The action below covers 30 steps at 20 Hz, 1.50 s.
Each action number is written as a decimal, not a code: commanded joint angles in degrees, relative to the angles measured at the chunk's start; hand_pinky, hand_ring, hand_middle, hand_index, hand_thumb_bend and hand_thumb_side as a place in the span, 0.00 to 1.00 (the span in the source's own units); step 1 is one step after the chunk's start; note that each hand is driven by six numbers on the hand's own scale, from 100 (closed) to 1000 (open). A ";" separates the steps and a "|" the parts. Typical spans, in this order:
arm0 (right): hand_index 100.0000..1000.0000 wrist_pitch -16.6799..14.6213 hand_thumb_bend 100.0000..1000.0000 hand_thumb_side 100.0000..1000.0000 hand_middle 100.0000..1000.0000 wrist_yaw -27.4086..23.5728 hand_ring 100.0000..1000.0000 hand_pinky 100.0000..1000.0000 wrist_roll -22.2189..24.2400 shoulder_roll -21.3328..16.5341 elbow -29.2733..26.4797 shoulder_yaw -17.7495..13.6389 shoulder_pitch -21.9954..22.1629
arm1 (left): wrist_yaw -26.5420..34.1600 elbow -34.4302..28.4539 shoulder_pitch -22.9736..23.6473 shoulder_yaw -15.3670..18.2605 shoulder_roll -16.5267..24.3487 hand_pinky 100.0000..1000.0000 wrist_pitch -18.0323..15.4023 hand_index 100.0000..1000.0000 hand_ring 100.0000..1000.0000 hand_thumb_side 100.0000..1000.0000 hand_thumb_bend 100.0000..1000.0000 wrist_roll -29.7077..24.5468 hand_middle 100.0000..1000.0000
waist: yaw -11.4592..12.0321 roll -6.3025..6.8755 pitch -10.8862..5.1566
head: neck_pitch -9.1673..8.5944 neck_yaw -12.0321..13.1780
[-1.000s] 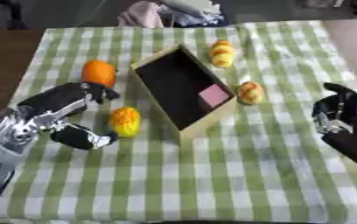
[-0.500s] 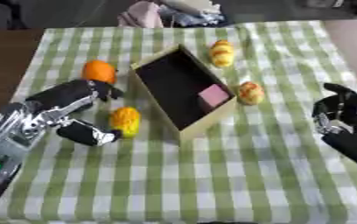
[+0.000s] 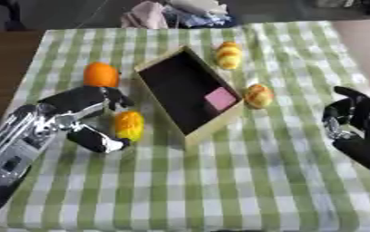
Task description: Pick up objects on the table and place them in the box.
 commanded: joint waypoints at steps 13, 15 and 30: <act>0.87 -0.11 0.00 0.35 0.54 -0.19 0.56 0.50 0.26 -0.98 -0.51 0.06 -0.77 | -3.69 4.93 -2.33 -0.50 1.09 0.72 0.17 0.83 0.66 0.30 0.32 2.23 0.68 | -0.34 0.09 -1.08 | 0.28 0.23; 0.87 -0.12 0.00 0.35 0.54 -0.19 0.56 0.50 0.26 -0.94 -0.52 0.06 -0.76 | -3.88 5.41 -2.50 -0.54 0.92 0.72 0.25 0.82 0.66 0.28 0.30 2.86 0.67 | -0.39 0.08 -1.05 | 0.28 0.26; 0.87 -0.14 0.00 0.35 0.54 -0.29 0.56 0.50 0.21 -0.77 -0.47 0.05 -0.77 | -5.08 8.41 -3.27 -1.50 0.11 0.70 0.02 0.73 0.62 0.22 0.26 5.80 0.60 | -0.62 0.02 -0.93 | 0.28 0.25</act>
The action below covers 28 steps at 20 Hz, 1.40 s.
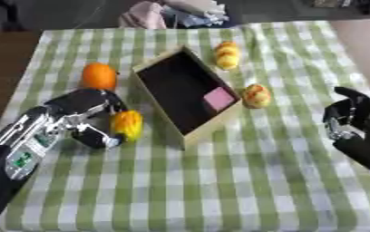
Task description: Pick up objects on the table and place them in the box.
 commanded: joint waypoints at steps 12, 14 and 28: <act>0.87 -0.15 0.00 0.35 0.54 -0.21 0.56 0.50 -0.02 -0.83 -0.48 -0.15 -0.65 | -0.21 -6.81 0.23 3.27 2.18 0.68 1.49 0.64 0.56 0.07 0.15 6.24 0.52 | 0.18 0.07 -0.93 | 0.28 -0.37; 0.87 -0.15 0.00 0.35 0.54 -0.21 0.56 0.50 -0.03 -0.85 -0.47 -0.16 -0.63 | 0.26 -9.16 0.09 4.08 2.83 0.68 1.98 0.63 0.55 0.05 0.14 7.00 0.50 | 0.20 0.10 -0.96 | 0.28 -0.43; 0.86 -0.53 0.00 0.34 0.54 -0.65 0.56 0.50 1.49 -0.85 -0.21 1.49 -0.89 | 3.92 -12.74 -8.97 0.38 5.75 0.68 0.87 0.63 0.56 0.02 0.15 5.12 0.51 | -0.80 0.03 -1.08 | 0.28 -0.07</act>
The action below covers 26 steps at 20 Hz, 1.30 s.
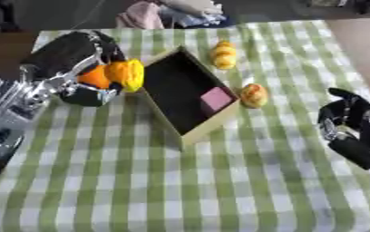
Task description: Pick up objects on the table and place them in the box.
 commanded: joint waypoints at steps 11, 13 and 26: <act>0.85 -0.54 0.00 0.32 0.54 -0.99 0.56 0.50 1.71 -0.74 -0.48 1.29 -1.02 | 2.69 6.15 -7.70 -6.13 -0.01 0.69 -4.58 0.67 0.58 0.15 0.21 -6.67 0.55 | -1.48 0.04 -0.83 | 0.27 0.95; 0.85 -0.60 0.00 0.32 0.54 -1.03 0.56 0.50 2.03 -0.73 -0.42 1.48 -1.01 | 2.93 6.77 -8.28 -6.92 -0.18 0.69 -5.49 0.68 0.59 0.17 0.22 -7.56 0.56 | -1.65 0.07 -0.77 | 0.27 1.05; 0.73 -1.34 0.00 0.31 0.53 -1.26 0.56 0.51 3.65 -0.65 -0.28 1.66 -0.92 | 5.06 10.53 -9.45 -9.06 -2.19 0.71 -8.38 0.76 0.64 0.32 0.27 -11.21 0.67 | -2.16 -0.01 -0.59 | 0.27 1.25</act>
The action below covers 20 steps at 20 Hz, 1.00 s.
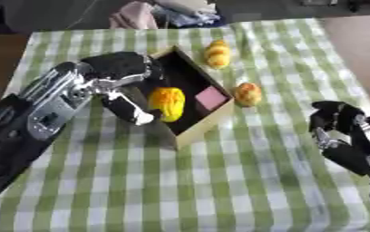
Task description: Pick up objects on the table and place them in the box.
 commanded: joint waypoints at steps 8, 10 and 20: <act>0.73 -0.17 0.00 0.31 0.53 -0.46 0.56 0.50 0.28 -0.57 -0.60 -0.27 -0.53 | 0.43 0.00 -1.65 0.69 -0.03 0.71 -0.02 0.85 0.66 0.45 0.39 1.30 0.71 | -0.12 0.03 -0.68 | 0.27 0.07; 0.73 -0.19 0.00 0.31 0.53 -0.46 0.56 0.50 0.30 -0.54 -0.59 -0.28 -0.55 | 0.29 -0.22 -1.85 0.82 -0.11 0.72 0.22 0.86 0.66 0.49 0.41 2.00 0.71 | -0.14 0.03 -0.68 | 0.27 0.04; 0.73 -0.05 0.00 0.31 0.53 -0.38 0.56 0.50 0.06 -0.56 -0.36 -0.52 -0.46 | -0.09 -1.61 -1.61 2.65 0.78 0.72 1.21 0.86 0.66 0.48 0.40 3.45 0.71 | 0.00 0.03 -0.74 | 0.27 -0.34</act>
